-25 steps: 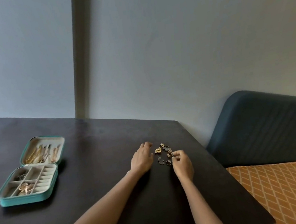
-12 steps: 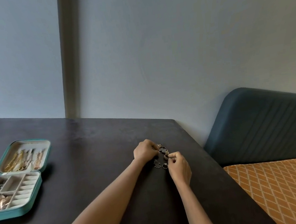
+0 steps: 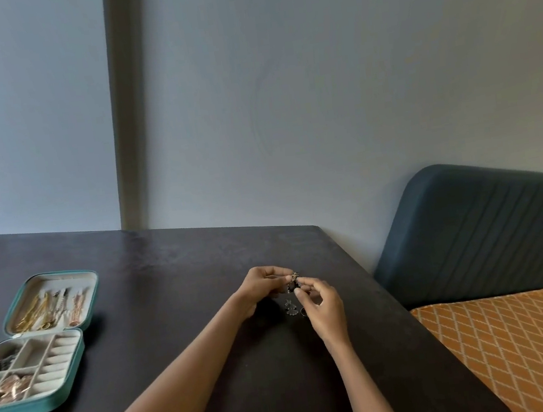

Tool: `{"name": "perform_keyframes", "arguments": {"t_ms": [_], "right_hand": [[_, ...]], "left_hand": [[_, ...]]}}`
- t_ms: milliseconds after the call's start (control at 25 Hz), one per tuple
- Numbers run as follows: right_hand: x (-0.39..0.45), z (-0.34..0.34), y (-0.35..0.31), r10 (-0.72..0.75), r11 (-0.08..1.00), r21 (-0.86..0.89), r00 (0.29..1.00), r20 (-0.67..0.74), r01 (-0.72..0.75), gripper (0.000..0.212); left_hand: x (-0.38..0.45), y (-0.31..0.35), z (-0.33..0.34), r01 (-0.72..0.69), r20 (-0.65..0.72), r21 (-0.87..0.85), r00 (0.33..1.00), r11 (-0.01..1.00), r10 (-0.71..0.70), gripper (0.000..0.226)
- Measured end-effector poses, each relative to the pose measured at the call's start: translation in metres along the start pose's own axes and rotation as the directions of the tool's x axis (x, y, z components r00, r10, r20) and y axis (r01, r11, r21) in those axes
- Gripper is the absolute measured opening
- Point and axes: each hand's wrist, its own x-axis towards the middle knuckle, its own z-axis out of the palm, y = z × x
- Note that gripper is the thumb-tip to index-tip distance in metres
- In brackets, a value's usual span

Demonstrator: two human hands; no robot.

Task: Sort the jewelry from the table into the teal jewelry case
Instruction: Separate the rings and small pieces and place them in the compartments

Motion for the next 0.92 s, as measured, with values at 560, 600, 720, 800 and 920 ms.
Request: {"name": "perform_keyframes", "arguments": {"t_ms": [560, 600, 720, 800, 920], "right_hand": [[-0.002, -0.006, -0.001, 0.096, 0.968, 0.232, 0.995, -0.008, -0.091, 0.014], [-0.002, -0.006, -0.001, 0.102, 0.963, 0.251, 0.995, -0.012, -0.096, 0.013], [-0.002, -0.007, 0.001, 0.112, 0.944, 0.312, 0.994, -0.007, -0.104, 0.010], [-0.002, -0.007, 0.001, 0.110, 0.934, 0.340, 0.994, 0.014, -0.108, 0.009], [-0.002, -0.007, 0.002, 0.101, 0.923, 0.369, 0.994, 0.043, -0.110, 0.010]], "left_hand": [[-0.015, -0.016, 0.016, -0.100, 0.035, -0.128, 0.994, 0.987, 0.105, 0.029], [-0.017, -0.016, 0.019, -0.124, 0.038, -0.035, 0.991, 0.992, 0.125, 0.030], [-0.018, -0.015, 0.026, -0.183, -0.015, 0.130, 0.982, 0.975, 0.186, 0.029], [-0.018, -0.017, 0.027, -0.211, -0.044, 0.185, 0.974, 0.960, 0.223, 0.024], [-0.019, -0.020, 0.026, -0.225, -0.050, 0.166, 0.970, 0.960, 0.236, 0.024]]}}
